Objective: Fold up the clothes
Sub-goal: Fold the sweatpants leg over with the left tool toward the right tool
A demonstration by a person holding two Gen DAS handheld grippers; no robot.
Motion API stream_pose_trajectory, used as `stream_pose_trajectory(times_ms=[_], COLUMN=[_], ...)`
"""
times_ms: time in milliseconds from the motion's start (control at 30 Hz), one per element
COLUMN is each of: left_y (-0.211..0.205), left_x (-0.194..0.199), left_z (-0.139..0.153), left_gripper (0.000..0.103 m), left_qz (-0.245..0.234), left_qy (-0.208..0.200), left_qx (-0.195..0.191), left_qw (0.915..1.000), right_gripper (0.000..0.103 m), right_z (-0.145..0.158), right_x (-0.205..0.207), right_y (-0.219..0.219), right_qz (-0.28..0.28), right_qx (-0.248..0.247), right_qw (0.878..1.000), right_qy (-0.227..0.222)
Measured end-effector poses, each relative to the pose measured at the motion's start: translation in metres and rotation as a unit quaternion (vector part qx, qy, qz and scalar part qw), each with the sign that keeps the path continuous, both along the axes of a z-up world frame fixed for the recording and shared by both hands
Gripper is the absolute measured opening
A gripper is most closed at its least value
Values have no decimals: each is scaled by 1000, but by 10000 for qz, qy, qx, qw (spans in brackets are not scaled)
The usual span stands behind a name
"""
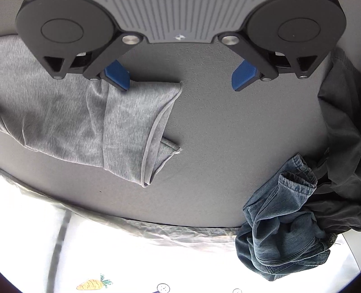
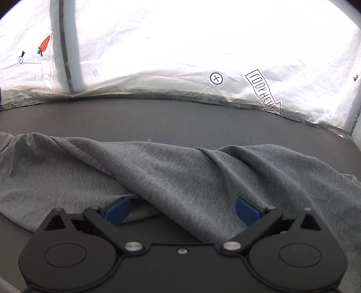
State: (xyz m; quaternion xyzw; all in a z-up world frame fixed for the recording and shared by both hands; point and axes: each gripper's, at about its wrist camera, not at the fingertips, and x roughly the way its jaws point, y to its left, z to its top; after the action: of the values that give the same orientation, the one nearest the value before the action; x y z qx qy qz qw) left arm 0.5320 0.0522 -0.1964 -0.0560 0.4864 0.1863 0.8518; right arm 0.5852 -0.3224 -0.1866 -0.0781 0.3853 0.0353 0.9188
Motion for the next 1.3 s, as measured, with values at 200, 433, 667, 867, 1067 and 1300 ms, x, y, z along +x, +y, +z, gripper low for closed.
stream_pose_trajectory(times_ms=[200, 433, 667, 867, 1067, 1300], left_y=[-12, 7, 3, 2, 6, -1], left_x=[26, 27, 22, 20, 26, -13], left_z=[-12, -14, -15, -16, -14, -2], left_gripper=[100, 103, 103, 103, 103, 103], left_qz=[-74, 224, 125, 81, 71, 48], left_qy=[106, -19, -162, -233, 9, 117], left_qx=[1, -600, -502, -451, -559, -925], left_qw=[9999, 9979, 9985, 9987, 9984, 9956], right_gripper=[102, 79, 47, 6, 5, 5], right_z=[-5, -13, -13, -4, 15, 26], right_x=[24, 40, 43, 41, 30, -15], right_y=[60, 104, 124, 127, 101, 60], right_qz=[817, 1569, 1926, 1986, 1616, 1427], right_qx=[-555, -826, -794, -662, 311, 1315], right_qw=[9948, 9836, 9777, 9773, 9863, 9809], right_qy=[-253, -336, -273, -332, -132, 106])
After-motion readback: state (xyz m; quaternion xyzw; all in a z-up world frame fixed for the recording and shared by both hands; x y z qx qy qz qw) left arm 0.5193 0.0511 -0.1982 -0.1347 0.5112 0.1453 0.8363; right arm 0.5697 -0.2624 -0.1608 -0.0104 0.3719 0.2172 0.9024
